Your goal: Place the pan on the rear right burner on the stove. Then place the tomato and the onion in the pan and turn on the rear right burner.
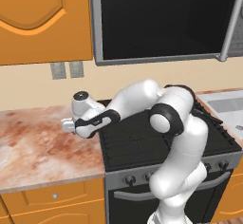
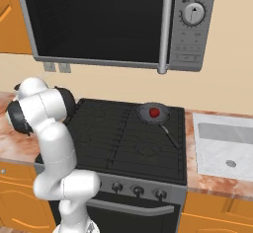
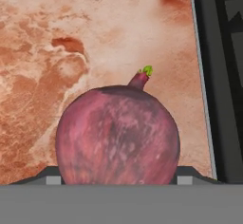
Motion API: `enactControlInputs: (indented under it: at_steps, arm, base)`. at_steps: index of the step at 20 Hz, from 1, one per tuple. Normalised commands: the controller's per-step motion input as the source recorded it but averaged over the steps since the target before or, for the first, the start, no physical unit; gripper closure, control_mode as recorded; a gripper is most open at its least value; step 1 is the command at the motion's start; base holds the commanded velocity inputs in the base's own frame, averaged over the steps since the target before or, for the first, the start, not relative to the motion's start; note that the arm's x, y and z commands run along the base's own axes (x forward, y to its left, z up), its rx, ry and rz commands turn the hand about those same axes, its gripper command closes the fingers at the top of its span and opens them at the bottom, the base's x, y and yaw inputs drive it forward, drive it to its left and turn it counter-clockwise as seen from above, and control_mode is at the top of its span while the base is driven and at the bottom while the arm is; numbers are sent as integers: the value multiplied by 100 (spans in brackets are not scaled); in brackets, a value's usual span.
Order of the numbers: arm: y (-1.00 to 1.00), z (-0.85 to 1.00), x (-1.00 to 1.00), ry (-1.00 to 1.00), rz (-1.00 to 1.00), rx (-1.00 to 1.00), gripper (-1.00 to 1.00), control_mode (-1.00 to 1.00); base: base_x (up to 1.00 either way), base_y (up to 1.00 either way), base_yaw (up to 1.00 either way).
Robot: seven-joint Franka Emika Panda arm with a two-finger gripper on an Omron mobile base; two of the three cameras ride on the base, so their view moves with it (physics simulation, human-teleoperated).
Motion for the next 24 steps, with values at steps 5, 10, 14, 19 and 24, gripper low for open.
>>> enactControlInputs:
  at_steps: [5, 10, 14, 19, 24]
  arm:
    - [-20, 26, -22, 0, 0, 0, 100, -100]
    - [-25, 46, 0, 0, 0, 0, 100, -100]
    - [-36, 39, 4, 0, 0, 0, 100, -100]
    - [-39, 21, 0, 0, 0, 0, 100, -100]
    - [-46, 1, 0, 0, 0, 0, 100, -100]
  base:
    - [0, 0, 0]
    - [0, 0, 0]
    - [0, 0, 0]
    - [0, 0, 0]
    - [0, 0, 0]
